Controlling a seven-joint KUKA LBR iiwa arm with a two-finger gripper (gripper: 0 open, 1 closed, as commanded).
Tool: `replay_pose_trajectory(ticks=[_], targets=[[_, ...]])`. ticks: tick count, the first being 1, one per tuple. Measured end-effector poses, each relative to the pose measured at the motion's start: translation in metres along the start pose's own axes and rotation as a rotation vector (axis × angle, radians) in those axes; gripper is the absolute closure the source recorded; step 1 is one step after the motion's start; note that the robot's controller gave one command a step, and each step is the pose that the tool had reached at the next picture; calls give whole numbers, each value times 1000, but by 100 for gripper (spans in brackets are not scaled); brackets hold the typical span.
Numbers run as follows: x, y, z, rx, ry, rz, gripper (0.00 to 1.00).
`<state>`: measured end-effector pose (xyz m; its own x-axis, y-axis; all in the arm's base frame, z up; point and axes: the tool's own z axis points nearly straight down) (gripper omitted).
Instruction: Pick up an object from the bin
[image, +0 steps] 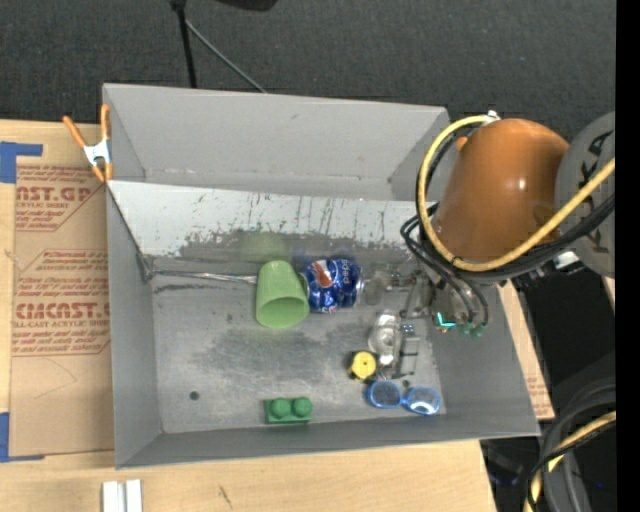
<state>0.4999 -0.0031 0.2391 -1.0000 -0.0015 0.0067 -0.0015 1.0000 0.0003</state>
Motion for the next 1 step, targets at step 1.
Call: replay_pose_trajectory(ticks=[1], targets=[[-30,-72,97,0,-4,-256,0]])
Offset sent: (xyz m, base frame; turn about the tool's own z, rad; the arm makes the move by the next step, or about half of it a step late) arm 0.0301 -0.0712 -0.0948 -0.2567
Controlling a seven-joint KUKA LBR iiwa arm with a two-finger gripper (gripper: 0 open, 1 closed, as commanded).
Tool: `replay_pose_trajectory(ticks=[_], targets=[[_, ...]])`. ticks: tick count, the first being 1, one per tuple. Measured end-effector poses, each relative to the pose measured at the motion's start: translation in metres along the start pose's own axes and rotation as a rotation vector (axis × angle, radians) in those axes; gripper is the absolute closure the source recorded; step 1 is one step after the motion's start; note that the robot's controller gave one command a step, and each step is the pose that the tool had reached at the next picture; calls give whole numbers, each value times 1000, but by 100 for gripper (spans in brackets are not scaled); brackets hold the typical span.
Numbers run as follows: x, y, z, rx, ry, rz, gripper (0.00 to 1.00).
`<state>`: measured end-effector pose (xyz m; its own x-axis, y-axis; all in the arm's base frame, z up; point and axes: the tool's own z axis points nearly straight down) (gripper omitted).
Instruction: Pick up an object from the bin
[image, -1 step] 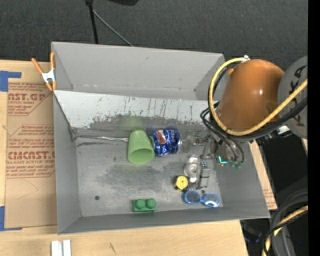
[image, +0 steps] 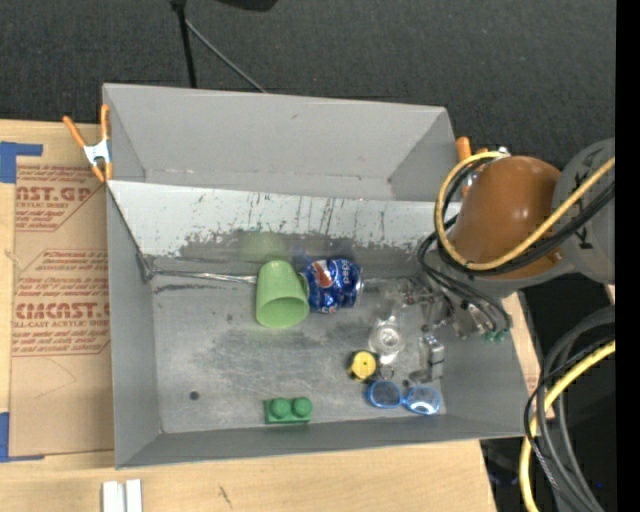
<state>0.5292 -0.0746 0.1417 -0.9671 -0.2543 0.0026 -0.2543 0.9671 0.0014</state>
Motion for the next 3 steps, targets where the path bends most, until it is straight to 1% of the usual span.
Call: replay_pose_trajectory(ticks=[1,2,3], targets=[[24,20,77,-3,3,-32,0],[21,18,72,1,-4,-32,100],[22,18,72,0,-2,-32,0]])
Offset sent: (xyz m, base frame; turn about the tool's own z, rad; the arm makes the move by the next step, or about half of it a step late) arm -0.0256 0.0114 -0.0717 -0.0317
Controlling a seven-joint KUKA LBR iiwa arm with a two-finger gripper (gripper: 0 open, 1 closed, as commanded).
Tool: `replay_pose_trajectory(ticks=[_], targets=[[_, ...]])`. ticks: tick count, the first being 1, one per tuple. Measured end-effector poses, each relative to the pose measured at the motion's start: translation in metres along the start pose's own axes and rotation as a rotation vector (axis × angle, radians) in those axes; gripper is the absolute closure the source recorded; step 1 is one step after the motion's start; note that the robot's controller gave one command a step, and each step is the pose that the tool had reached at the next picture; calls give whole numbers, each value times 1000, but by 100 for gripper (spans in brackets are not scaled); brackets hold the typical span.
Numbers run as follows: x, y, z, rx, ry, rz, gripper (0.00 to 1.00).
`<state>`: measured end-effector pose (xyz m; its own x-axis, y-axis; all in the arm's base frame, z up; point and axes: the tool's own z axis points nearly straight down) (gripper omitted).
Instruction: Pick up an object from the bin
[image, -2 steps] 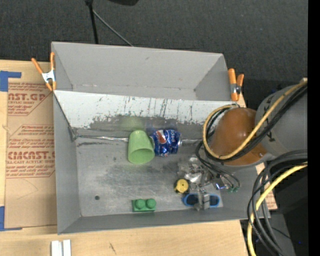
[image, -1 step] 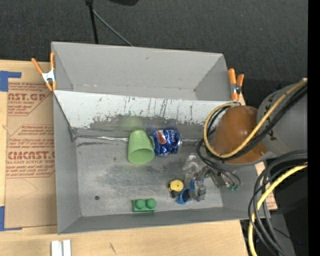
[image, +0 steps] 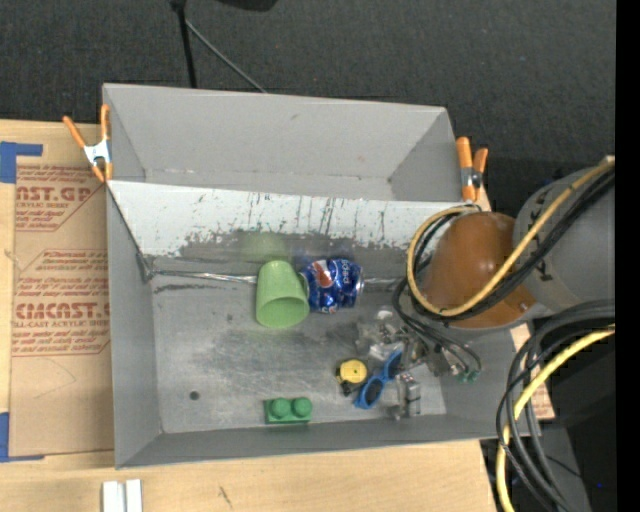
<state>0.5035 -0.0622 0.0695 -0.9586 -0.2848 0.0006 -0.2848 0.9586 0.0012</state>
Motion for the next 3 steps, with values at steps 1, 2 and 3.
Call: replay_pose_trajectory(ticks=[1,2,3], targets=[[-1,0,-1,1,-2,0,100],[0,0,0,0,0,0,0],[28,-57,-1,4,-6,60,0]])
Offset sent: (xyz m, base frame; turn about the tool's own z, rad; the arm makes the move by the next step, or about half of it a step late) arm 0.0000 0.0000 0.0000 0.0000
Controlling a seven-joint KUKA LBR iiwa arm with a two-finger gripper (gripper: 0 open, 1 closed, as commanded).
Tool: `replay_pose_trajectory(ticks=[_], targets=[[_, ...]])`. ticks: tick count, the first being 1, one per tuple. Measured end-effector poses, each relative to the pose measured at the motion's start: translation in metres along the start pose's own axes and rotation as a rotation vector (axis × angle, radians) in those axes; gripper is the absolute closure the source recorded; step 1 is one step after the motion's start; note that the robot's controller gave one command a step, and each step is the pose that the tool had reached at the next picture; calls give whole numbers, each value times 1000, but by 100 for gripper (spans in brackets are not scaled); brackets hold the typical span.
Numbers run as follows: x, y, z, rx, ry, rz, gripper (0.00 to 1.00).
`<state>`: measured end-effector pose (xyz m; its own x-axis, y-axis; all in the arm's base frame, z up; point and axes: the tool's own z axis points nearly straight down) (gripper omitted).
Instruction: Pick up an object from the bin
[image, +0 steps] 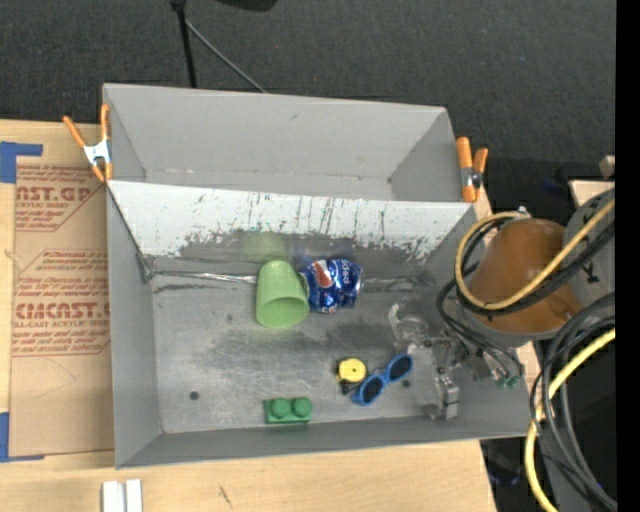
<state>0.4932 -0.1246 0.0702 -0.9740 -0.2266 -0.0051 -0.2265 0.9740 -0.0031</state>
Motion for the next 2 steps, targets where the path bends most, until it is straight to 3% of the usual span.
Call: replay_pose_trajectory(ticks=[1,2], targets=[[-6,70,-37,-6,1,-11,0],[1,30,-1,2,-14,9,0]])
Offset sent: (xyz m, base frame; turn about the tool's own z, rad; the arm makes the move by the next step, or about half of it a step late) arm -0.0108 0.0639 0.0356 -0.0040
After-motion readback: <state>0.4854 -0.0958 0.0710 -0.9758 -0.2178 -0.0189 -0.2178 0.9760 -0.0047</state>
